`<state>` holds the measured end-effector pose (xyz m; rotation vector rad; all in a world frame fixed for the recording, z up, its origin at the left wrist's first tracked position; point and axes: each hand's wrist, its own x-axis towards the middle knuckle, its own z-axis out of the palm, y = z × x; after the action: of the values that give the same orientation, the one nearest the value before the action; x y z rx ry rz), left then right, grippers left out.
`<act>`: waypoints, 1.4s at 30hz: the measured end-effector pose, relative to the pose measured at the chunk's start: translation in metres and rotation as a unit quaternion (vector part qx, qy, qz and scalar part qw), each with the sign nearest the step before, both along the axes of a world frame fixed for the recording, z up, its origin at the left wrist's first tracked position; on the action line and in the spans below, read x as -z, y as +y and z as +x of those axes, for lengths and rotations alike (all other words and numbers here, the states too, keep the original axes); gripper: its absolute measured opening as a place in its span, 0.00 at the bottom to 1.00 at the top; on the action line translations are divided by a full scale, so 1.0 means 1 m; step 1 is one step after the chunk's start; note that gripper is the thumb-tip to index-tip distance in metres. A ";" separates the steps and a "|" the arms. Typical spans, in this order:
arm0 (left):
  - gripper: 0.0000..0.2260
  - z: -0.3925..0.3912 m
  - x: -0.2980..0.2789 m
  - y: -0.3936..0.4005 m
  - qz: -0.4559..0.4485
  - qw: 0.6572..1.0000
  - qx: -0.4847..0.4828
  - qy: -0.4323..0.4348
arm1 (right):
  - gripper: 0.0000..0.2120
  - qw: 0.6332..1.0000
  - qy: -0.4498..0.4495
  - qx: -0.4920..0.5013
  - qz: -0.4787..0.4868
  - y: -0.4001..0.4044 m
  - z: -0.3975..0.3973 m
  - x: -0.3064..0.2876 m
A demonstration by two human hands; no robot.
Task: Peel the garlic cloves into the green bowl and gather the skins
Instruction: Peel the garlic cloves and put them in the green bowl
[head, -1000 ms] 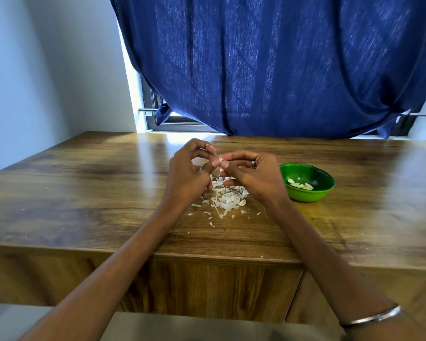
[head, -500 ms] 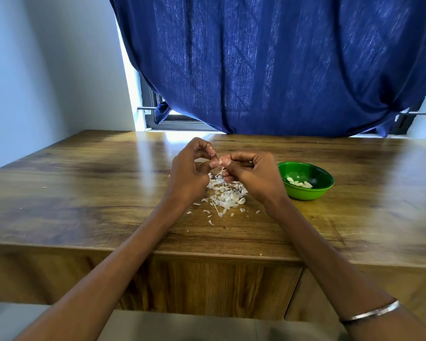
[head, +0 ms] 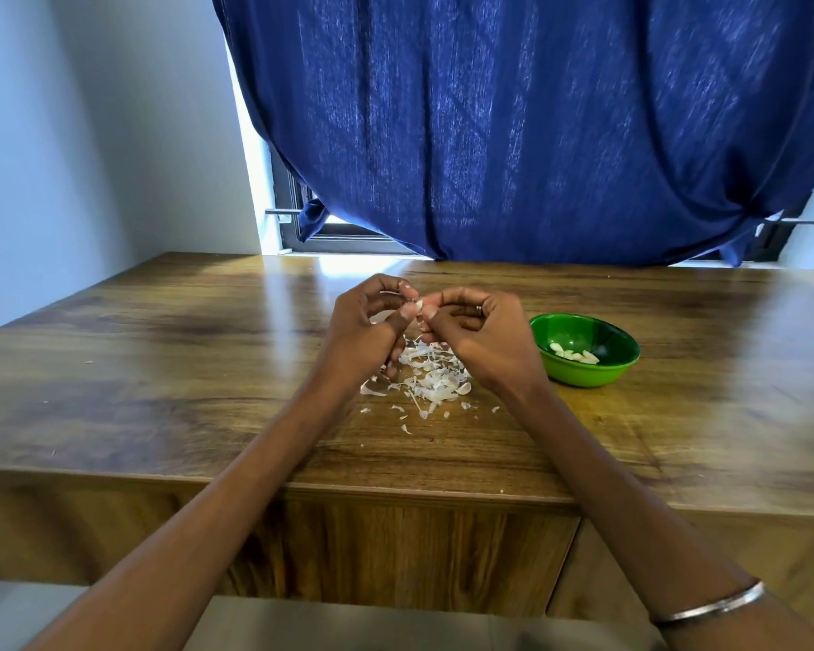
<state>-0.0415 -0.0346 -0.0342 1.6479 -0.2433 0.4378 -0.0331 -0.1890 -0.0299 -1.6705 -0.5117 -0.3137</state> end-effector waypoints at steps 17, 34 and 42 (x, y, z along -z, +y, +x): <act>0.05 0.001 0.002 -0.002 -0.013 1.000 -0.008 0.001 | 0.08 0.990 -0.041 0.085 -0.109 -0.007 0.000 0.002; 0.05 -0.004 -0.001 -0.002 -0.031 0.999 -0.040 -0.003 | 0.14 0.977 -0.048 0.114 -0.173 -0.006 0.009 0.006; 0.06 -0.002 0.001 -0.001 -0.027 0.998 -0.049 0.011 | 0.01 0.968 -0.061 0.145 -0.196 -0.004 0.013 0.010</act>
<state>-0.0438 -0.0359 -0.0352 1.6155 -0.1335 0.4964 -0.0204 -0.1935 -0.0398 -2.1278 -0.4368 -0.5597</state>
